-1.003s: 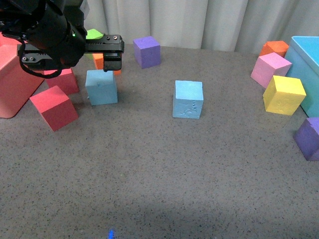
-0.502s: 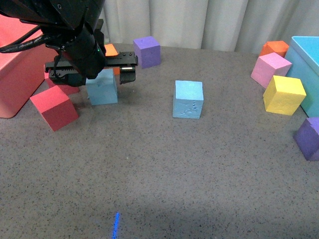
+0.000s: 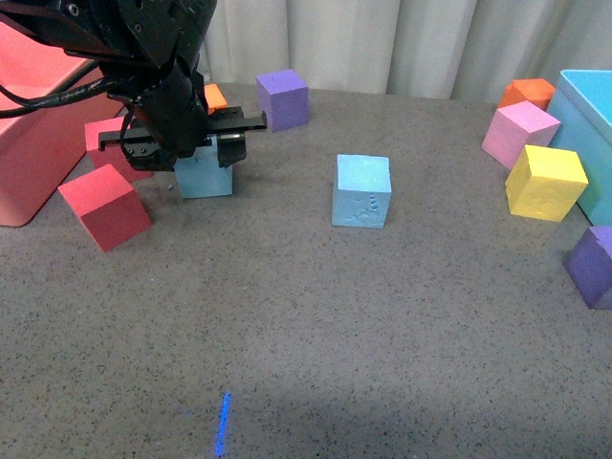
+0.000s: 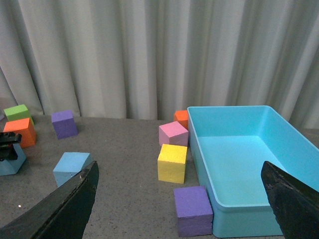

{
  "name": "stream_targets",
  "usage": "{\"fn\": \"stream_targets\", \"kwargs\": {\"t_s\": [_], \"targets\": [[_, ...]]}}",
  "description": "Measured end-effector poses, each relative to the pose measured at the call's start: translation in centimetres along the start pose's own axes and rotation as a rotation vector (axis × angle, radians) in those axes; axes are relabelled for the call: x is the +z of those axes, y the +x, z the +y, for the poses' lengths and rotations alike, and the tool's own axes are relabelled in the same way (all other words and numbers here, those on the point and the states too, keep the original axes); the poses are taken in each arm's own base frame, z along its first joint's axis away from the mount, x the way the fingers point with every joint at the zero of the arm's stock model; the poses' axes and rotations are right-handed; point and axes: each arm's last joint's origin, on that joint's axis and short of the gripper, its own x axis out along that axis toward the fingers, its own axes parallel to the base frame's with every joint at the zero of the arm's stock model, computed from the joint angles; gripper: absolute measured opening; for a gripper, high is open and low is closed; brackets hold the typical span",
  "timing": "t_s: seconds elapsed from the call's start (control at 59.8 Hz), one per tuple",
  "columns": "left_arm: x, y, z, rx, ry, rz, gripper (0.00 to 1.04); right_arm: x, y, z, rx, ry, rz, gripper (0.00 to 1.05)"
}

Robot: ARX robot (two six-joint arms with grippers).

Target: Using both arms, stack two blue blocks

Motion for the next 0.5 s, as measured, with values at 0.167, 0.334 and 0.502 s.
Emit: {"fn": "stream_targets", "kwargs": {"t_s": [0.167,0.334,0.502], "targets": [[-0.6,-1.4,-0.5,-0.005,0.017,0.013,0.52,0.0,0.0,0.0,0.000,0.000,0.000,0.95],[-0.7,-4.6,-2.4,-0.037,0.047,-0.027,0.52,0.0,0.0,0.0,0.000,0.000,0.000,0.95],[-0.5,-9.0,-6.8,-0.123,0.093,-0.079,0.51,0.0,0.0,0.0,0.000,0.000,0.000,0.95]]}}
